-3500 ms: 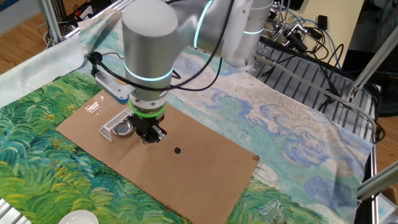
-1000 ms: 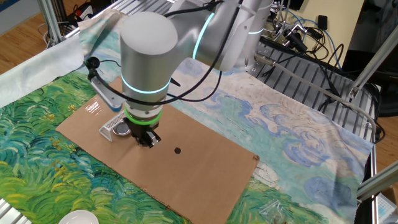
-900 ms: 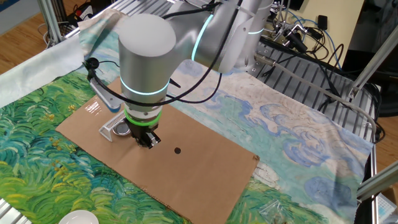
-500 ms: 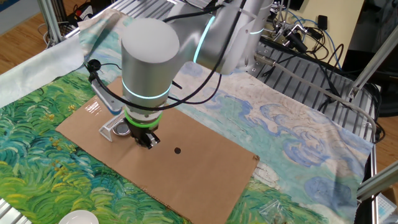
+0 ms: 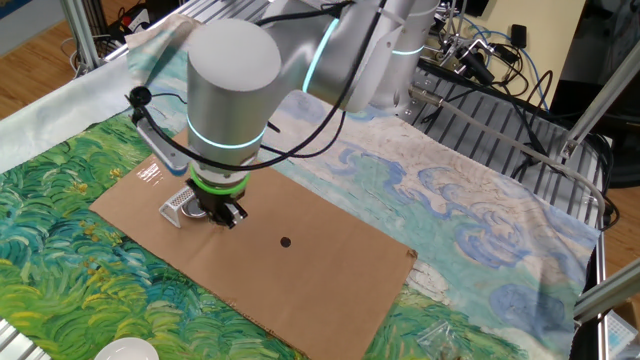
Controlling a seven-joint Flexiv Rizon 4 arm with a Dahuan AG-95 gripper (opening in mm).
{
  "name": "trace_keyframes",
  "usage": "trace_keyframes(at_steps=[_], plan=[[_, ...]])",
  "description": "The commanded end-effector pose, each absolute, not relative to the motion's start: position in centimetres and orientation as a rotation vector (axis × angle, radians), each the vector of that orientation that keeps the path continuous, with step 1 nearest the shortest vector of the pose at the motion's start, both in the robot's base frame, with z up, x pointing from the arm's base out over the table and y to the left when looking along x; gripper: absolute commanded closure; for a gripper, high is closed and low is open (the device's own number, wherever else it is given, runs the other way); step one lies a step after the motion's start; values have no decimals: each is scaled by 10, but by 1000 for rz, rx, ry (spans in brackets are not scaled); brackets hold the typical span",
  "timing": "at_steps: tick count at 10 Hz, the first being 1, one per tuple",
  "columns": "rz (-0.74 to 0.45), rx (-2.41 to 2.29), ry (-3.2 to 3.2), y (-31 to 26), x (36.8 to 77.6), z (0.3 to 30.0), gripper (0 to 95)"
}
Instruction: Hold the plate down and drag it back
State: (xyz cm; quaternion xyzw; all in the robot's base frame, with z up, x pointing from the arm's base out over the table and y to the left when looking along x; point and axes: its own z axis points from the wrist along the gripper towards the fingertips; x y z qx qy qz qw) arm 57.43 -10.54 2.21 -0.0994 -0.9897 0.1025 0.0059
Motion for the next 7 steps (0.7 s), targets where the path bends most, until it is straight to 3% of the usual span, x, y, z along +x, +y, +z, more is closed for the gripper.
trace_keyframes(at_steps=[1, 7], plan=[[417, -278, -3096, -108, 573, 21, 950], [500, -282, -3079, -123, 570, 22, 950]])
